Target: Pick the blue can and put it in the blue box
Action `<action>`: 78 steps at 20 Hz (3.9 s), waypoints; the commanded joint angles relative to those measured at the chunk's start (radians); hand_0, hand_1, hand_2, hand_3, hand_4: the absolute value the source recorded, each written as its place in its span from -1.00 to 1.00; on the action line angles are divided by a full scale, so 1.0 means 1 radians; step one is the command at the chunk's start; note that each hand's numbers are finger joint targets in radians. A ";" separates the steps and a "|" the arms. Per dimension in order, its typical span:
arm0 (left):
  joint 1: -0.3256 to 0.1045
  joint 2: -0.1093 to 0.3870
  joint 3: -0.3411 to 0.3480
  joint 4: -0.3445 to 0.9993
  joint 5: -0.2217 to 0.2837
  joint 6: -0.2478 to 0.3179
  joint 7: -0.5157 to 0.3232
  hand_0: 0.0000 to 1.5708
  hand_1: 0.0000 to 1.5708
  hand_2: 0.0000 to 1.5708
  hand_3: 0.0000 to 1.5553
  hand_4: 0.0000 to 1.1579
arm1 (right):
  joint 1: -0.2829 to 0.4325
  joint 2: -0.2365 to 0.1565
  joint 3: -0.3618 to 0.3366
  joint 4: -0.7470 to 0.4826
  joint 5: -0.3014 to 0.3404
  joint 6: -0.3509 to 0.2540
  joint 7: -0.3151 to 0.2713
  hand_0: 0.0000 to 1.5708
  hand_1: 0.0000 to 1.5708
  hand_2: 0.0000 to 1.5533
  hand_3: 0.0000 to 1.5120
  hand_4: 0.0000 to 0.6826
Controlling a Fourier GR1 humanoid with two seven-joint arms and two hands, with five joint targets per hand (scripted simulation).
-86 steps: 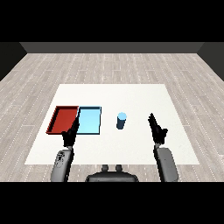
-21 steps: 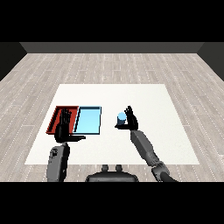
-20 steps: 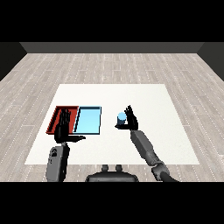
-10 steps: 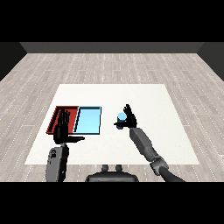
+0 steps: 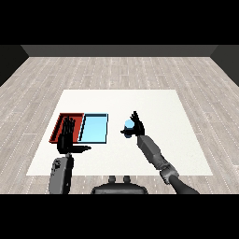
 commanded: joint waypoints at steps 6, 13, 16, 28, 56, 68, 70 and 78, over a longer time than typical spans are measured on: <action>0.060 0.020 0.012 -0.016 0.014 -0.038 -0.037 -1.00 -1.00 -1.00 -1.00 -1.00 | -0.077 0.002 0.087 0.123 -0.023 -0.306 -0.075 0.90 0.90 0.91 0.90 0.86; 0.022 -0.033 -0.032 -0.005 -0.026 0.022 -0.026 -1.00 -1.00 -1.00 -1.00 -1.00 | -0.093 0.002 0.063 0.103 0.023 -0.329 0.002 0.91 0.91 0.90 0.89 0.85; 0.029 -0.005 -0.048 -0.037 -0.039 0.008 0.043 -1.00 -1.00 -1.00 -1.00 -1.00 | -0.050 0.002 0.141 -0.088 0.042 -0.424 0.057 0.89 0.89 0.88 0.86 0.89; -0.005 -0.053 -0.182 0.081 -0.117 -0.010 0.072 -1.00 -1.00 -1.00 -1.00 -1.00 | -0.053 -0.120 0.173 -0.352 0.210 -0.454 0.185 0.83 0.83 0.86 0.86 0.81; -0.200 -0.061 -0.474 0.336 0.016 0.257 0.119 -1.00 -1.00 -1.00 -1.00 -1.00 | 0.253 -0.073 0.164 -0.866 0.603 -0.391 0.462 0.89 0.89 0.89 0.85 0.77; -0.224 -0.061 -0.501 0.399 0.103 0.278 0.086 -1.00 -1.00 -1.00 -1.00 -1.00 | 0.243 0.000 0.100 -0.906 0.670 -0.308 0.496 0.89 0.89 0.89 0.85 0.81; -0.282 -0.061 -0.605 0.414 0.144 0.397 0.092 -1.00 -1.00 -1.00 -1.00 -1.00 | 0.259 0.001 0.083 -0.906 0.658 -0.285 0.477 0.89 0.89 0.88 0.84 0.79; -0.316 -0.061 -0.568 0.521 0.186 0.336 0.040 -1.00 -1.00 -1.00 -1.00 -1.00 | 0.219 0.002 0.164 -0.960 0.707 -0.328 0.573 0.90 0.90 0.89 0.85 0.79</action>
